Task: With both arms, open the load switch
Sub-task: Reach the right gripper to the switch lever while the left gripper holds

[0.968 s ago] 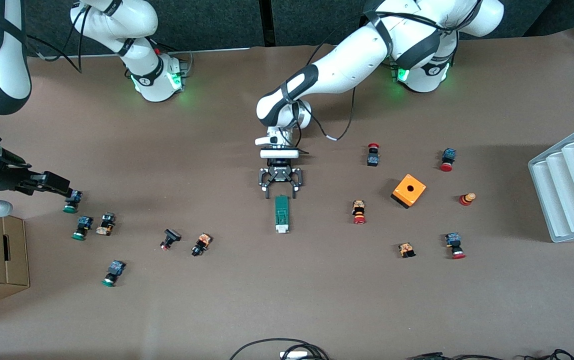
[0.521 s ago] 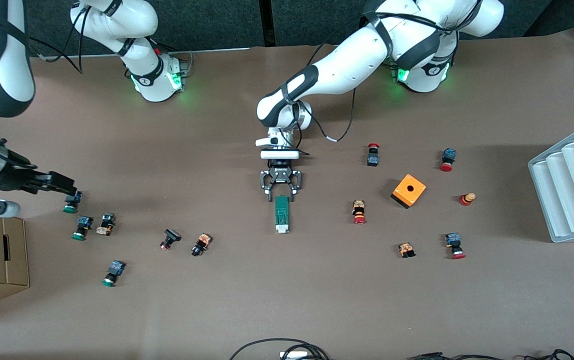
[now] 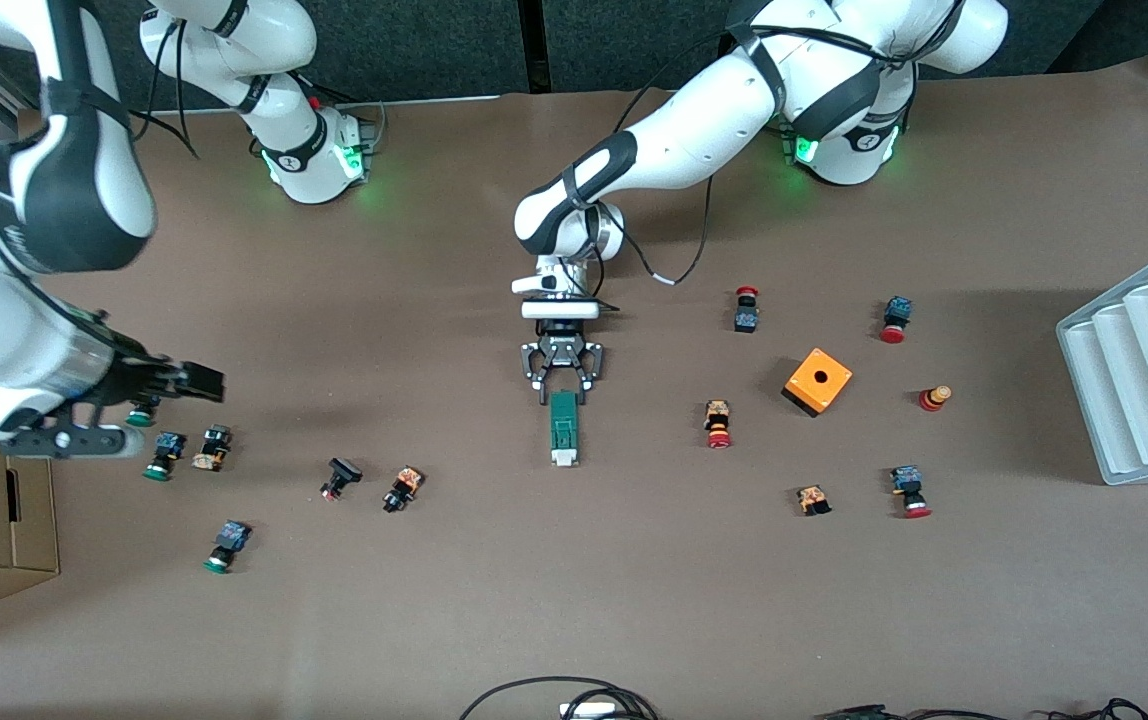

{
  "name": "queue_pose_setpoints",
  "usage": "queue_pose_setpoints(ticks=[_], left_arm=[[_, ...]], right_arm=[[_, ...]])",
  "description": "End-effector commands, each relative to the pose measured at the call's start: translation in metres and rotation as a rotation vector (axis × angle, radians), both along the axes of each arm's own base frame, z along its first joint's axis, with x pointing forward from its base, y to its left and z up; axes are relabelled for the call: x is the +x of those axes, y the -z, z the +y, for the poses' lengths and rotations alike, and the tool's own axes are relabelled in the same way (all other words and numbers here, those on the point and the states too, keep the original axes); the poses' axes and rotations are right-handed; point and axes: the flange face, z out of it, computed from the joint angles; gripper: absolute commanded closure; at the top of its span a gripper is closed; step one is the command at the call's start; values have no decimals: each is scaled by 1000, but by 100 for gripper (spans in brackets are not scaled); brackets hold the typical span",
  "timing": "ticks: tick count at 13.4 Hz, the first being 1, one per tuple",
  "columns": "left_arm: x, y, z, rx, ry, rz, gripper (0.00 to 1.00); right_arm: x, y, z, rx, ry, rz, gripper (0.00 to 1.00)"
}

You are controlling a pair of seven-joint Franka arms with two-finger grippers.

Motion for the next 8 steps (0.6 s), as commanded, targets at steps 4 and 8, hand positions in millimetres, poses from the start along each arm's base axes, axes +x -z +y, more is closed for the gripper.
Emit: queue_pose_setpoints(ticks=[4,8], left_arm=[[1,2,-4,-2,7,-28,31],[0,3,-3,1,10,-28,31]], right_arm=[[38,37,76,42,231,49,0],[50,83,164,17,472,96,0]])
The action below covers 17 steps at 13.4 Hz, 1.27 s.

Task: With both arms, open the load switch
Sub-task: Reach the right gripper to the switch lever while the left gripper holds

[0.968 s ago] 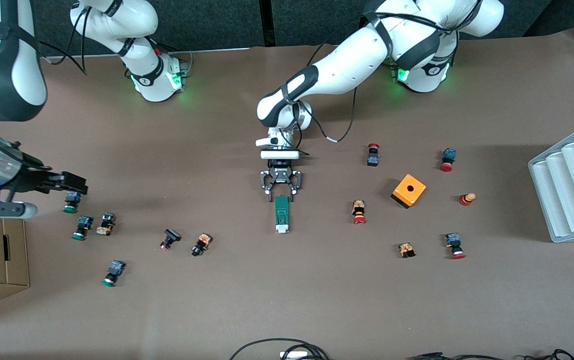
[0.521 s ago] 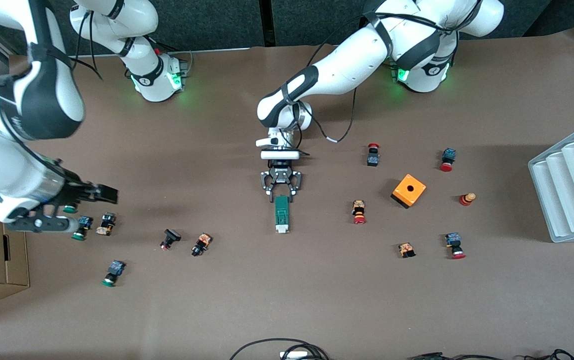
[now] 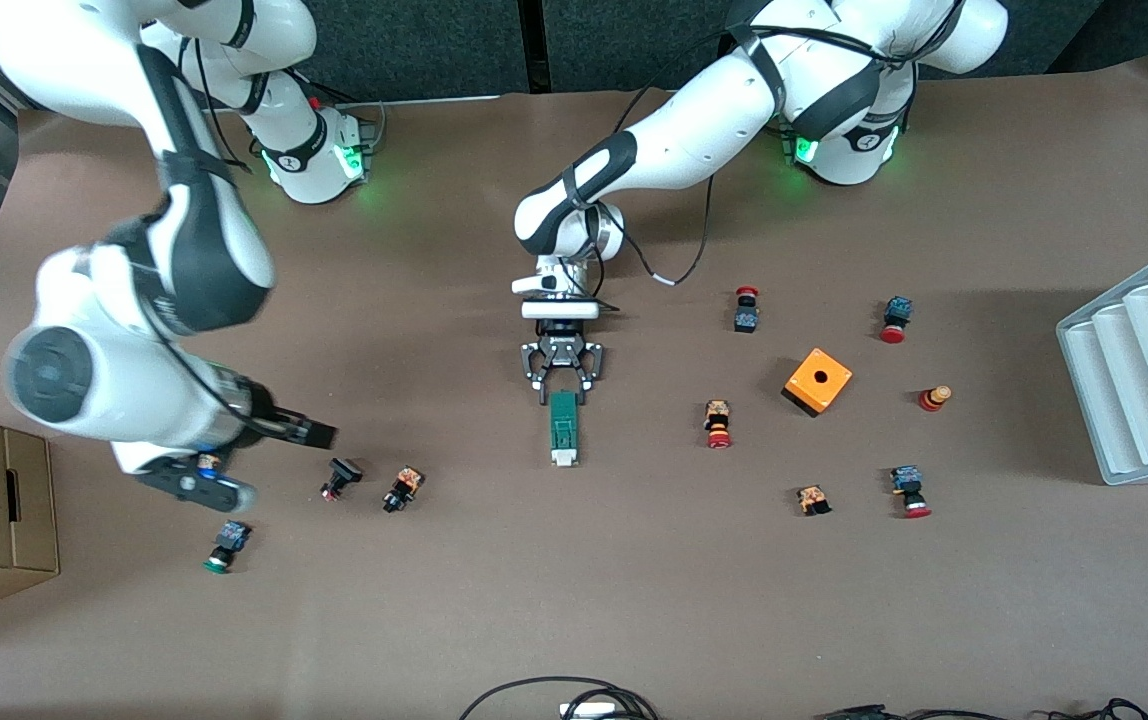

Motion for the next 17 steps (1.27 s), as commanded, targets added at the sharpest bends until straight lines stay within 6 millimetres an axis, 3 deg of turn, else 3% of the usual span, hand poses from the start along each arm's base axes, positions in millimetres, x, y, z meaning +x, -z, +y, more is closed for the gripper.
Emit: queue_pose_setpoints(ticks=[1,7,9,12,14,17], left_arm=[[-1,5,-3,3,18,-30,31],[15,10,7,23,7,-54,31],[19,11,11,28,8,-63,31],[17,13,11,23,8,-62,30],[2,13,1,16,26,-57,30],[2,14,3,19,25,-57,30]], right_arm=[[14,29,65,-4,172,13,0],[10,99,167,39,594,71,0],[7,121,191,50,700,65,0],[-2,158,224,50,849,48,0],[-12,172,244,39,872,6,0],[-15,190,253,55,934,20,3]])
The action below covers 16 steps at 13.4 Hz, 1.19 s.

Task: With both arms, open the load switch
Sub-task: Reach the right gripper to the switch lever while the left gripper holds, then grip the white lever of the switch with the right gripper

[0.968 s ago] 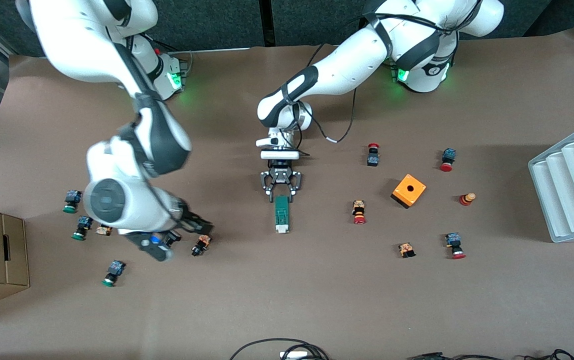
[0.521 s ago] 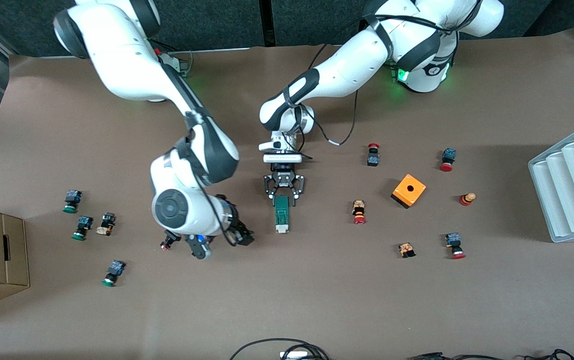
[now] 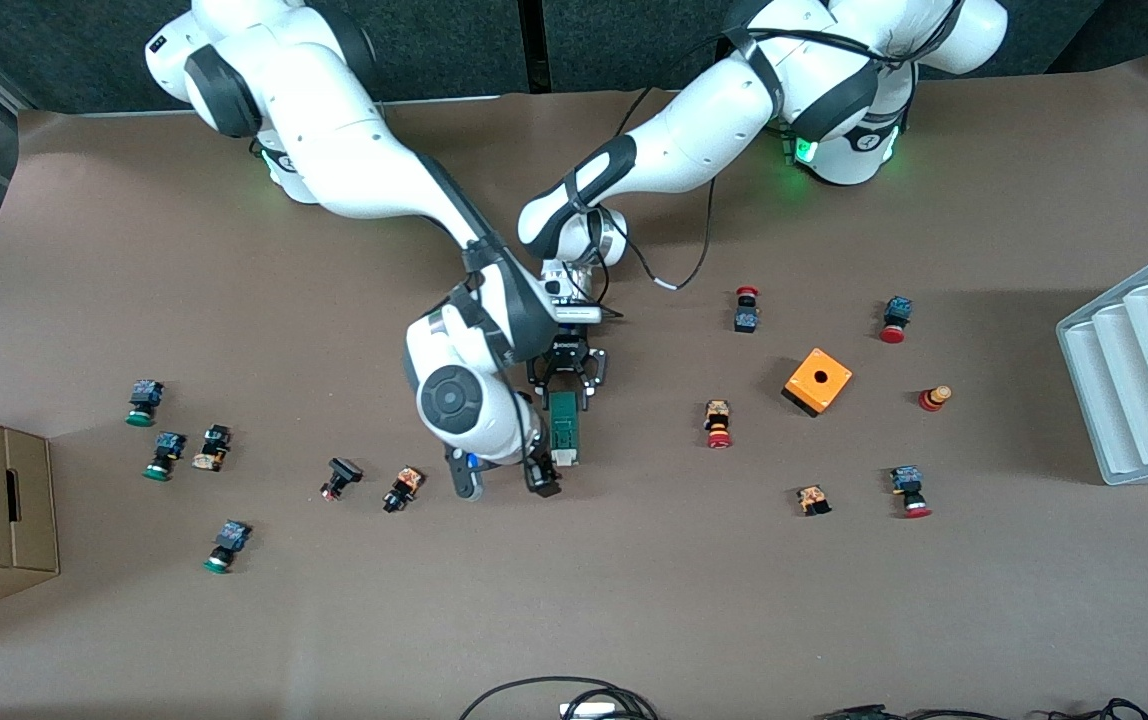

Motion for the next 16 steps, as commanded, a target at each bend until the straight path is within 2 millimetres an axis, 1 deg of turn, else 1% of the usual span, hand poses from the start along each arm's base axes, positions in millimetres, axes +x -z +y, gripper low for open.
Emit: queue_pose_setpoints(ticks=[1,3,6,7,8,10,14,16], left_arm=[[-2,6,-2,-11,-3,-17,30],[-2,5,-2,-11,-2,-17,30],[-2,5,-2,-24,-6,-16,29],[-2,5,-2,-24,-6,-17,29],[-2,5,-2,-24,-6,-17,29],[-2,5,-2,-24,-4,-17,29],[-2,5,-2,-24,-5,-18,29],[-2,5,-2,-24,-4,-17,29]], right_arm=[[13,6,-3,41,78,3,5],[19,8,-12,74,120,26,5],[18,15,-13,84,140,44,9],[18,18,-12,102,156,58,12],[14,23,-6,105,156,66,13],[11,31,-3,96,170,72,14],[10,33,-2,95,171,74,18],[9,33,0,101,171,71,24]])
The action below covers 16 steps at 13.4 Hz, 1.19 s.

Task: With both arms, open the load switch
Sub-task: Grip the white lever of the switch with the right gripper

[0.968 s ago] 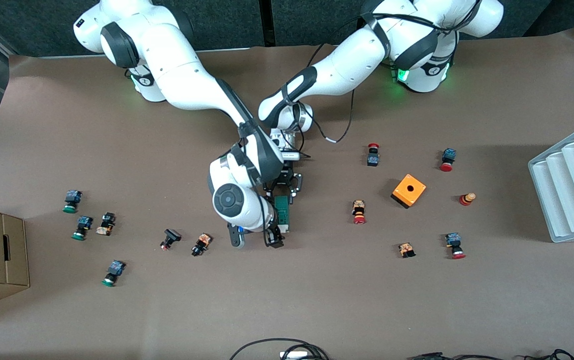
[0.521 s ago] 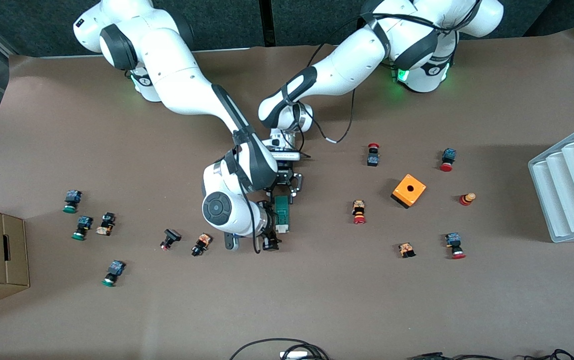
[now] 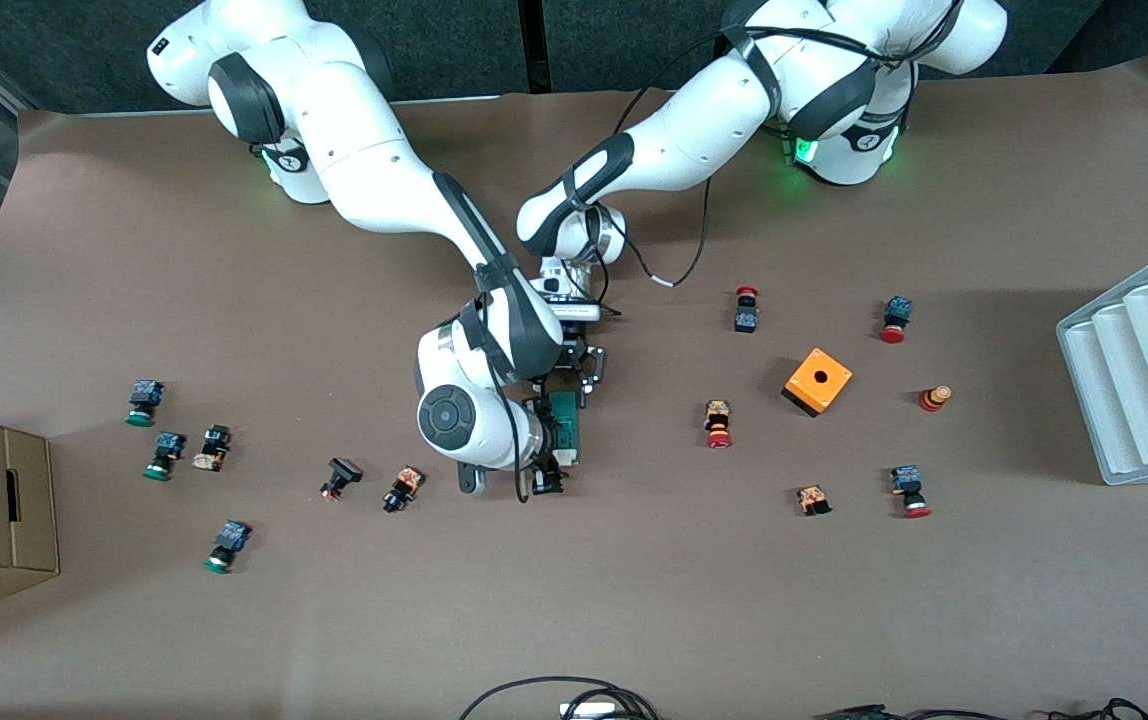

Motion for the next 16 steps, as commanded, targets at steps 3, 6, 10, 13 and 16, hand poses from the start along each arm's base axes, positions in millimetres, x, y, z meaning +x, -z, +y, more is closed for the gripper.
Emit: queue_pose_setpoints(ticks=[3,6,10,13,16], left_arm=[[-1,5,-2,-13,-2,-15,29],[-1,5,-2,-13,-1,-16,29],[-1,5,-2,-13,0,-17,29],[-1,5,-2,-13,0,-18,29],[-1,6,-2,-11,1,-18,29]], right_arm=[[3,3,11,26,34,-5,28],[-1,4,15,25,31,-2,37],[-3,4,18,24,36,8,50],[-4,1,16,24,36,14,54],[-4,-4,16,26,34,12,55]])
